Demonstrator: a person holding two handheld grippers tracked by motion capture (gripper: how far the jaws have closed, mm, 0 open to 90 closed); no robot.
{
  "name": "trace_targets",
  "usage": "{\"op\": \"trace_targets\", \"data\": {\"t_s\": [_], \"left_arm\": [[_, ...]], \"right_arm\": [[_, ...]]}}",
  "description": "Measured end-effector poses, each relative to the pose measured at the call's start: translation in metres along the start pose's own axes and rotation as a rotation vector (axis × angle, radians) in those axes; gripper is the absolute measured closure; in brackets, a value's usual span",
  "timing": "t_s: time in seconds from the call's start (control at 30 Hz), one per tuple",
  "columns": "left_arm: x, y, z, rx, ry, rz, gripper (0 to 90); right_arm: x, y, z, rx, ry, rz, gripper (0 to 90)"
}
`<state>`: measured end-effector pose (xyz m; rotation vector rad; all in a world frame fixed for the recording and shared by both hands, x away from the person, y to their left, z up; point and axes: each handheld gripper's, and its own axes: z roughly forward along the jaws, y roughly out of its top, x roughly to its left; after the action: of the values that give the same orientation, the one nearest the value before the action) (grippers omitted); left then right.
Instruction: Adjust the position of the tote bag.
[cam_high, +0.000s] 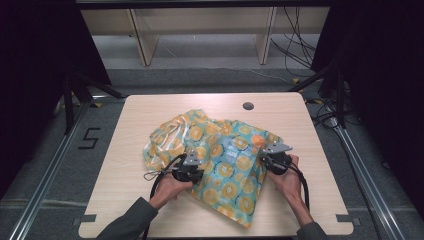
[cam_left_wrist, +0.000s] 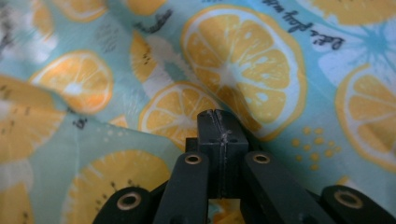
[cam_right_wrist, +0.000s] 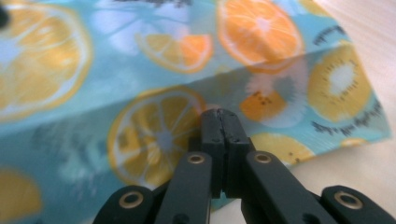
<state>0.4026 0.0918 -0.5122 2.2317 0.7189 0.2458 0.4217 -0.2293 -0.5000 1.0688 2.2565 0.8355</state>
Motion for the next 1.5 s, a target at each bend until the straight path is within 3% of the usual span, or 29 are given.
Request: {"op": "trace_targets", "data": {"t_s": [0.03,0.1,0.13,0.17,0.2,0.3,0.37,0.43,0.47,0.53,0.6,0.7,0.77,0.8,0.93,0.97,1.1,1.2,1.3,1.33,1.37,1.4,1.43,1.47,1.5], "left_arm": [[-0.004,0.001,0.0,0.005,-0.009,0.024,89.4],[-0.013,0.002,0.003,0.013,-0.028,0.019,89.4],[-0.017,0.003,0.003,0.02,-0.033,0.027,89.3],[-0.02,0.004,0.004,0.025,-0.034,0.051,89.3],[-0.024,0.005,0.004,0.023,-0.034,0.049,89.2],[-0.029,0.007,0.002,0.027,-0.038,0.091,89.0],[-0.03,0.006,0.002,0.032,-0.046,0.078,89.0],[-0.029,0.006,0.002,0.022,-0.05,0.079,89.0],[-0.029,0.005,0.001,0.024,-0.048,0.056,88.9],[-0.031,0.006,-0.002,0.016,-0.052,0.072,88.8],[-0.035,0.005,-0.005,0.018,-0.058,0.064,88.6],[-0.042,0.003,-0.006,0.022,-0.048,0.09,88.5],[-0.044,0.004,-0.006,0.041,-0.043,0.12,88.6],[-0.047,0.003,-0.004,0.037,-0.046,0.113,88.8],[-0.049,0.003,0.002,0.047,-0.043,0.117,89.1],[-0.051,0.005,0.004,0.054,-0.043,0.133,89.0],[-0.056,0.008,0.007,0.051,-0.048,0.129,89.0],[-0.06,0.01,0.009,0.052,-0.068,0.129,89.0],[-0.068,0.017,0.014,0.075,-0.077,0.177,88.6],[-0.073,0.02,0.018,0.06,-0.068,0.175,88.4],[-0.076,0.025,0.021,0.089,-0.067,0.219,88.2],[-0.078,0.029,0.025,0.095,-0.077,0.219,87.9],[-0.08,0.032,0.028,0.096,-0.08,0.221,87.9],[-0.083,0.034,0.031,0.086,-0.083,0.199,87.8],[-0.087,0.04,0.037,0.096,-0.084,0.207,87.6]], "right_arm": [[-0.002,0.003,0.003,0.002,-0.005,-0.002,90.0],[-0.007,0.008,0.011,-0.007,-0.017,-0.005,90.0],[-0.011,0.011,0.014,-0.001,-0.001,-0.003,90.0],[-0.014,0.012,0.016,-0.022,-0.015,0.011,90.0],[-0.016,0.014,0.012,-0.002,0.005,0.025,90.0],[-0.021,0.013,-0.009,-0.053,0.015,0.029,90.0],[-0.02,0.007,-0.029,-0.071,0.052,0.049,90.0],[-0.013,-0.002,-0.044,-0.056,0.079,0.046,90.0],[-0.007,-0.008,-0.051,-0.043,0.098,0.043,90.0],[0.002,-0.018,-0.059,-0.007,0.144,0.05,90.0],[0.01,-0.026,-0.066,0.023,0.153,0.087,90.0],[0.017,-0.035,-0.067,0.064,0.17,0.069,90.0],[0.019,-0.035,-0.061,0.077,0.167,0.027,90.0],[0.019,-0.033,-0.059,0.085,0.155,0.005,90.0],[0.012,-0.027,-0.047,0.089,0.126,-0.005,90.0],[0.005,-0.022,-0.035,0.101,0.118,0.0,90.0],[-0.002,-0.011,-0.017,0.116,0.105,-0.022,90.0],[-0.01,0.005,-0.002,0.109,0.103,-0.021,90.0],[-0.018,0.028,0.017,0.119,0.113,-0.019,90.0],[-0.018,0.034,0.021,0.129,0.111,-0.018,90.0],[-0.017,0.041,0.028,0.129,0.097,-0.015,90.0],[-0.017,0.05,0.036,0.153,0.097,-0.04,90.0],[-0.016,0.057,0.044,0.13,0.068,-0.061,90.0],[-0.016,0.062,0.047,0.147,0.071,-0.069,90.0],[-0.016,0.066,0.05,0.149,0.063,-0.069,90.0]]}}
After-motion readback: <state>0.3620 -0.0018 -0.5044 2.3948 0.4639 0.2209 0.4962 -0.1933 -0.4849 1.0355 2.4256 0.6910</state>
